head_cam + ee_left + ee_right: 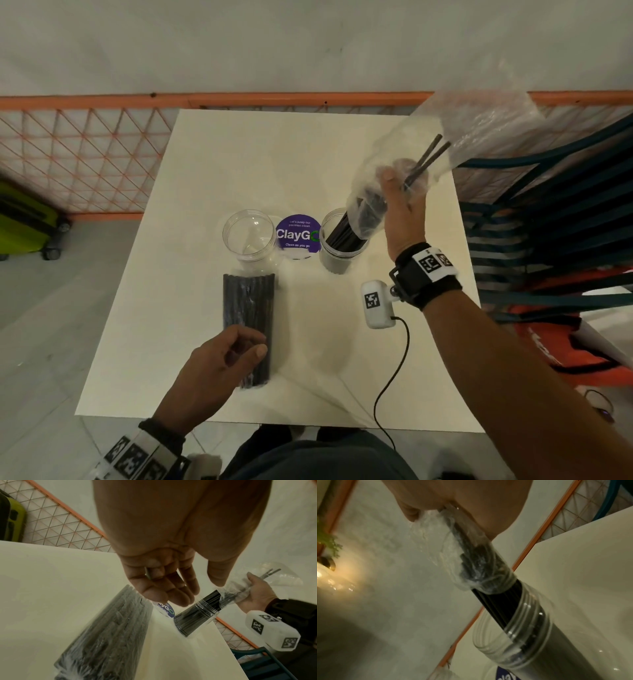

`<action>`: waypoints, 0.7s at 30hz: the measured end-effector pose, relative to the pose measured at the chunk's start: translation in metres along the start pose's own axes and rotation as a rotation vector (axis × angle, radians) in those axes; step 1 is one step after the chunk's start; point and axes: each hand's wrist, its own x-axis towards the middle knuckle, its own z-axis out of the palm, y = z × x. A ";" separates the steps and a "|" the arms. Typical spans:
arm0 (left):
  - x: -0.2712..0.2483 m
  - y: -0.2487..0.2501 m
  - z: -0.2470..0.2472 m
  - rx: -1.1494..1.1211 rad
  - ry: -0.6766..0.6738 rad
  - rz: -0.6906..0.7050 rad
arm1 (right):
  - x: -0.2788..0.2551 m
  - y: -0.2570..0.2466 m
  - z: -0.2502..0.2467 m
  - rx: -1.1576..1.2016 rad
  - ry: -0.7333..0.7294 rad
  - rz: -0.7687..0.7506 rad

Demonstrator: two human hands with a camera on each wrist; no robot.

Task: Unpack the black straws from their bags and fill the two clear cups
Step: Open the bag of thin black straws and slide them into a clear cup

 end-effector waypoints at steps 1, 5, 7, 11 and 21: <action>0.000 0.000 0.000 -0.005 0.003 0.004 | -0.001 0.004 0.001 -0.017 -0.014 0.000; -0.003 -0.002 0.000 -0.010 0.010 0.011 | -0.009 0.006 0.003 -0.134 -0.013 0.000; -0.003 -0.004 -0.001 -0.016 0.017 0.008 | -0.012 0.005 0.001 -0.241 -0.041 -0.041; -0.005 -0.006 -0.001 -0.017 0.022 0.024 | -0.011 -0.007 -0.007 -0.195 -0.034 -0.128; -0.001 -0.004 0.006 -0.002 -0.009 0.028 | 0.005 -0.031 -0.014 -0.061 0.063 -0.143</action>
